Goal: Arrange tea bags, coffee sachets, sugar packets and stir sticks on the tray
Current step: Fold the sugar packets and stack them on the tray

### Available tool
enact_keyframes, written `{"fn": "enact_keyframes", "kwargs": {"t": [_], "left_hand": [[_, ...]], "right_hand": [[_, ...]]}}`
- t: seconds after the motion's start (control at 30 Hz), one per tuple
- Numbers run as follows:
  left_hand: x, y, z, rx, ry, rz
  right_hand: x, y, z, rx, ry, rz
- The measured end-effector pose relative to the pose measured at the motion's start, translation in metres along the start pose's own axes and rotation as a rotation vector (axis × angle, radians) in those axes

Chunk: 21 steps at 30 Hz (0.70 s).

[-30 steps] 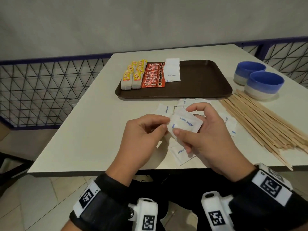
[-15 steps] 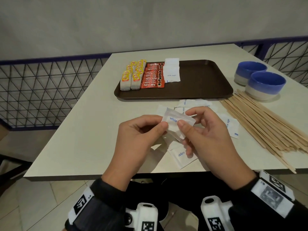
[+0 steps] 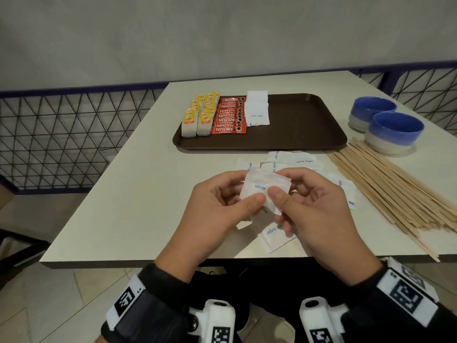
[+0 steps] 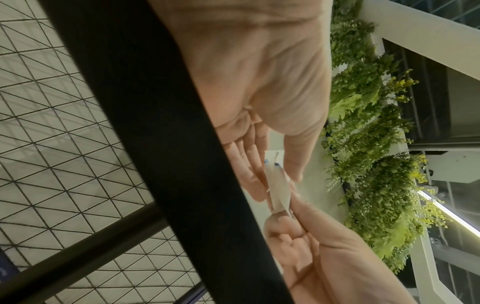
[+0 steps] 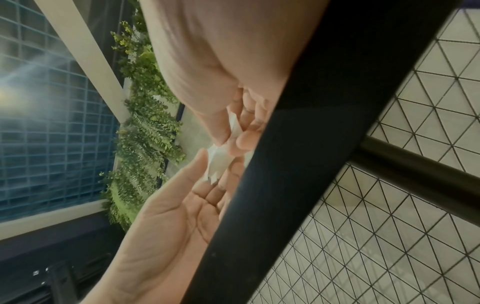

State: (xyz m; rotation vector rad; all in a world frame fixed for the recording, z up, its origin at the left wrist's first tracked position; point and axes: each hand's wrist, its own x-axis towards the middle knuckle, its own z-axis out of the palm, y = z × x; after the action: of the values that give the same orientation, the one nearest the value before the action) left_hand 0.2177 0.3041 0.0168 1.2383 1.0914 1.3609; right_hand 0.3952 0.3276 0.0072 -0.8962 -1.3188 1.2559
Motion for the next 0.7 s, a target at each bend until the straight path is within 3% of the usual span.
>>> {"fn": "enact_keyframes", "kwargs": {"t": [0.3, 0.7], "left_hand": [[-0.0017, -0.0006, 0.0012, -0.086, 0.044, -0.001], [-0.0008, -0.0001, 0.0009, -0.069, -0.009, -0.068]], "right_hand": [[-0.0002, 0.0010, 0.0046, -0.081, -0.087, 0.005], [-0.0006, 0.0038, -0.0004, -0.060, -0.022, 0.002]]}}
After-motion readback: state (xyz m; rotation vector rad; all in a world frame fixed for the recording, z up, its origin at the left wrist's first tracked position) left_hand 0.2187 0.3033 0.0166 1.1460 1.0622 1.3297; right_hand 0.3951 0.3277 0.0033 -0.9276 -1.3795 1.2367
